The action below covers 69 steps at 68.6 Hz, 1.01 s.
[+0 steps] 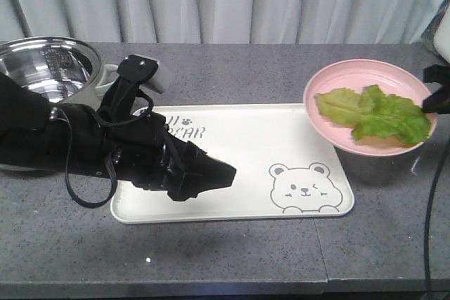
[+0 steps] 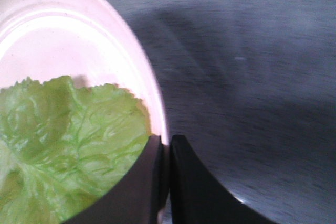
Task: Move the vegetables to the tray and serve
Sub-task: 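Grasp the pink plate rim with the right gripper and slide it onto the tray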
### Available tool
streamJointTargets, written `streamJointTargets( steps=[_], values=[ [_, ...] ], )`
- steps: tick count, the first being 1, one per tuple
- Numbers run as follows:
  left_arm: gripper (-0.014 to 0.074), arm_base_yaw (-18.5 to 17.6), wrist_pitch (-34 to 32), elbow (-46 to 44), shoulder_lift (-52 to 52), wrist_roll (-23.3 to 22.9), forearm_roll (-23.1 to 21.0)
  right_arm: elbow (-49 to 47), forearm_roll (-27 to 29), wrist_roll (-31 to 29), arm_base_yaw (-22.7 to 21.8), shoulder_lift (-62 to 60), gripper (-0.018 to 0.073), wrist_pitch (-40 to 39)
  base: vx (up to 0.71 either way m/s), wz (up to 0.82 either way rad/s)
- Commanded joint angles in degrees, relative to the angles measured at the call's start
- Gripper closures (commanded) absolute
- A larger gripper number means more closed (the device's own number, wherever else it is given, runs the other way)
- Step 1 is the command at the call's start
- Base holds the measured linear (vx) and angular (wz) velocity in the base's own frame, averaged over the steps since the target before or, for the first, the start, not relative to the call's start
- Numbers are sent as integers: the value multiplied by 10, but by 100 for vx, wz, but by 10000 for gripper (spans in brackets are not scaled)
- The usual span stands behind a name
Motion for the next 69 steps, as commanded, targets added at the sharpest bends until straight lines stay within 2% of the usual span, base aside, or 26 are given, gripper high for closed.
streamJointTargets(
  steps=[1,21,32,39,56,69],
  values=[
    [114,-3,-8,-15,-16,1,-30,-17,23,-4,57,-26,562,-24,0,0],
    [114,-3,-8,-15,-16,1,-30,-17,7,38,220,23,562,-62,0,0],
    [114,-3,-8,-15,-16,1,-30,-17,13,62,279,56,562,-117,0,0],
    [114,-3,-8,-15,-16,1,-30,-17,13,71,300,74,562,-142,0,0],
    [114,-3,-8,-15,-16,1,-30,-17,13,79,299,101,555,-150,0,0],
    [114,-3,-8,-15,-16,1,-30,-17,12,80,299,104,479,-148,0,0]
  ],
)
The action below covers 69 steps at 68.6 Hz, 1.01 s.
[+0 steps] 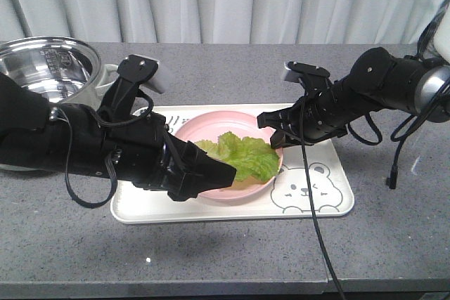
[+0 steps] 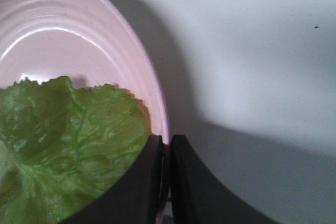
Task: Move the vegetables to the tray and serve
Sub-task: 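Release the pink plate and withdraw both grippers from the tray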
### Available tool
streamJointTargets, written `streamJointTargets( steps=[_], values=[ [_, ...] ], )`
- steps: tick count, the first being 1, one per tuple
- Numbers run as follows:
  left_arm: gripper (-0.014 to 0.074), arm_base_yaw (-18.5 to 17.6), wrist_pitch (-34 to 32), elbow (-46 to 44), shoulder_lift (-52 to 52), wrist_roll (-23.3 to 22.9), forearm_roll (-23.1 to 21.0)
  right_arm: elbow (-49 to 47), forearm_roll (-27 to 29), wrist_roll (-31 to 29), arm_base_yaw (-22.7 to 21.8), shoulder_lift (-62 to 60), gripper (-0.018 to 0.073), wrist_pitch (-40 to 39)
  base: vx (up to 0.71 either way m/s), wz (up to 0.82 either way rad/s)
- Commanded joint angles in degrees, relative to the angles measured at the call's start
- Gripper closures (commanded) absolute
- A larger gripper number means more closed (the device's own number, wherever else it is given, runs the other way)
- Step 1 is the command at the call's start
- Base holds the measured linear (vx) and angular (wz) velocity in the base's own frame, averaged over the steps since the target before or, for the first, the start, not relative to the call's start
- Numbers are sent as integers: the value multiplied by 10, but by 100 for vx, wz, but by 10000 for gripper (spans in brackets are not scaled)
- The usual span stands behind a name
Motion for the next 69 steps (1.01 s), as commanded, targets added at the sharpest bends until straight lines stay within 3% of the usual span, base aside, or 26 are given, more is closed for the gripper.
streamJointTargets(
  steps=[1,23,47,69],
  values=[
    [114,-3,-8,-15,-16,1,-30,-17,16,-2,-2,-29,472,-15,0,0],
    [114,-3,-8,-15,-16,1,-30,-17,-3,-2,-3,-38,221,-4,0,0],
    [114,-3,-8,-15,-16,1,-30,-4,-36,-18,-3,-150,230,67,0,0],
    [114,-3,-8,-15,-16,1,-30,181,-38,-43,-3,-339,262,20,0,0]
  ],
)
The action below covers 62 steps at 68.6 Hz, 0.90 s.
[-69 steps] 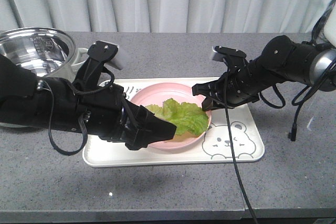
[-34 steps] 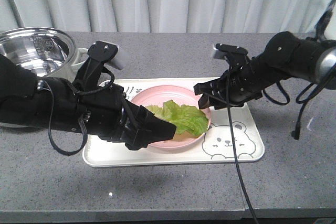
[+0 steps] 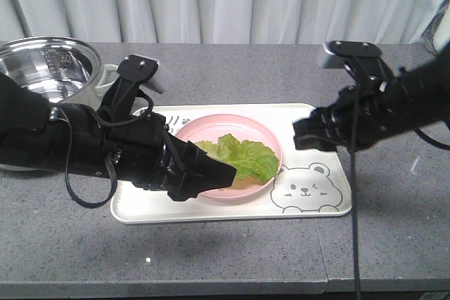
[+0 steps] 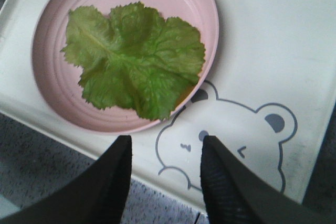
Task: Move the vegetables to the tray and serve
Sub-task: 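Release the pink plate and withdraw both grippers from the tray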
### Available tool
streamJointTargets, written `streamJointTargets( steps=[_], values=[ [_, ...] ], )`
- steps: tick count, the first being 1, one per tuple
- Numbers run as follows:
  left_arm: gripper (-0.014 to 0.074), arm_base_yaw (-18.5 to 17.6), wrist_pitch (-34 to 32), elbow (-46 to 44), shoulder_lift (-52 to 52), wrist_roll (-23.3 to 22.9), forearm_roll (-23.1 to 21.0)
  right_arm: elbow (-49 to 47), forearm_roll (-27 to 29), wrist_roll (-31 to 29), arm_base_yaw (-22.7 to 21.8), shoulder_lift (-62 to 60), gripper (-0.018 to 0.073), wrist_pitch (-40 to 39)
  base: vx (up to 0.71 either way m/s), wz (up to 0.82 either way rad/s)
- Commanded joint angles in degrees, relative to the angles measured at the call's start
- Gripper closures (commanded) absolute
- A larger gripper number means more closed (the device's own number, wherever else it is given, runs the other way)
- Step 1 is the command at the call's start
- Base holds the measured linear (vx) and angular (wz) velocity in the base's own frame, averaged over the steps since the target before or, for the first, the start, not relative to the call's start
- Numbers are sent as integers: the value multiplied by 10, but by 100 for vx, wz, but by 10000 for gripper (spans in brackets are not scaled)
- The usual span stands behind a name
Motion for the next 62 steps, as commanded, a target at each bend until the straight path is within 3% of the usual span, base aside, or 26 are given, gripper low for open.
streamJointTargets(
  steps=[1,29,62],
  values=[
    [114,-3,-8,-15,-16,1,-30,32,8,-20,-3,-78,265,-23,0,0],
    [114,-3,-8,-15,-16,1,-30,199,3,-24,-3,-295,272,-23,0,0],
    [114,-3,-6,-15,-17,1,-20,229,2,-24,-3,-363,272,-11,0,0]
  ],
)
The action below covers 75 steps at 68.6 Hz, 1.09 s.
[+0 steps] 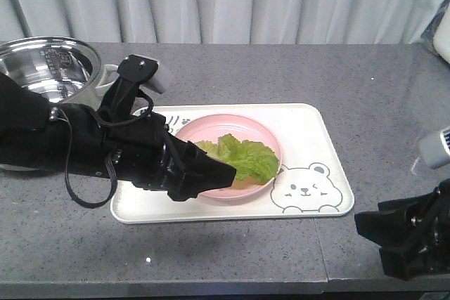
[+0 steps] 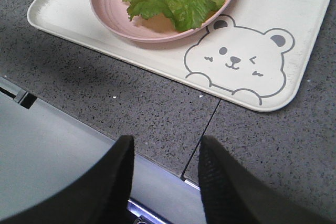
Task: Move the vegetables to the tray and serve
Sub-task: 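Release the pink plate and withdraw both grippers from the tray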
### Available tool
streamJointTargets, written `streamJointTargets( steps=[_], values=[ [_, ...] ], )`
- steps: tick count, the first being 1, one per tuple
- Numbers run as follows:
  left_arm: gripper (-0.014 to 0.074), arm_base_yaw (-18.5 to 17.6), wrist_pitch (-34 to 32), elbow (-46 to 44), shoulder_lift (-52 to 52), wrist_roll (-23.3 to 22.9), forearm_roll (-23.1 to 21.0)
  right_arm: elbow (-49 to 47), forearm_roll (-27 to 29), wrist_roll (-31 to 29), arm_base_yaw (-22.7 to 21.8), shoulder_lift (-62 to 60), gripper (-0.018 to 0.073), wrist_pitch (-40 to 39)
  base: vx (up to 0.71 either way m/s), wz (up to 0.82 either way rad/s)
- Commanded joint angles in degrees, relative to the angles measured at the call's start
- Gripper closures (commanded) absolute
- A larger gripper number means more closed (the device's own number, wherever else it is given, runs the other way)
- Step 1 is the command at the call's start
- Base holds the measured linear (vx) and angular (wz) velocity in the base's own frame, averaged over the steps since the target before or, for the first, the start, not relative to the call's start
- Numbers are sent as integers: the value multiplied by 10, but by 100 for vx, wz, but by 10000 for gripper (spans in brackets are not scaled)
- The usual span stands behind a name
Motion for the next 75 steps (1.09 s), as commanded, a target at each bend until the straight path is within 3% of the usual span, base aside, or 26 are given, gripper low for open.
streamJointTargets(
  steps=[1,8,16,31,41,52,62,75],
  values=[
    [114,-3,-6,-15,-17,1,-17,-13,9,-6,-3,-3,272,-21,0,0],
    [114,-1,1,-15,-19,-8,23,-13,4,-6,-3,-3,272,-21,0,0],
    [114,10,14,-15,-29,-54,75,-13,0,-4,-3,-3,272,-22,0,0],
    [114,72,68,-15,-67,-145,155,-15,-29,49,-3,12,272,-54,0,0],
    [114,139,112,-15,-86,-153,166,-42,-43,65,-3,68,272,-54,0,0],
    [114,187,147,-13,-98,-160,176,-85,-49,79,-5,127,272,-54,0,0],
    [114,210,141,30,-116,-166,176,-105,-50,73,-71,156,272,-25,0,0],
    [114,211,30,83,-128,-165,175,-105,-50,35,-151,189,272,47,0,0]
  ],
)
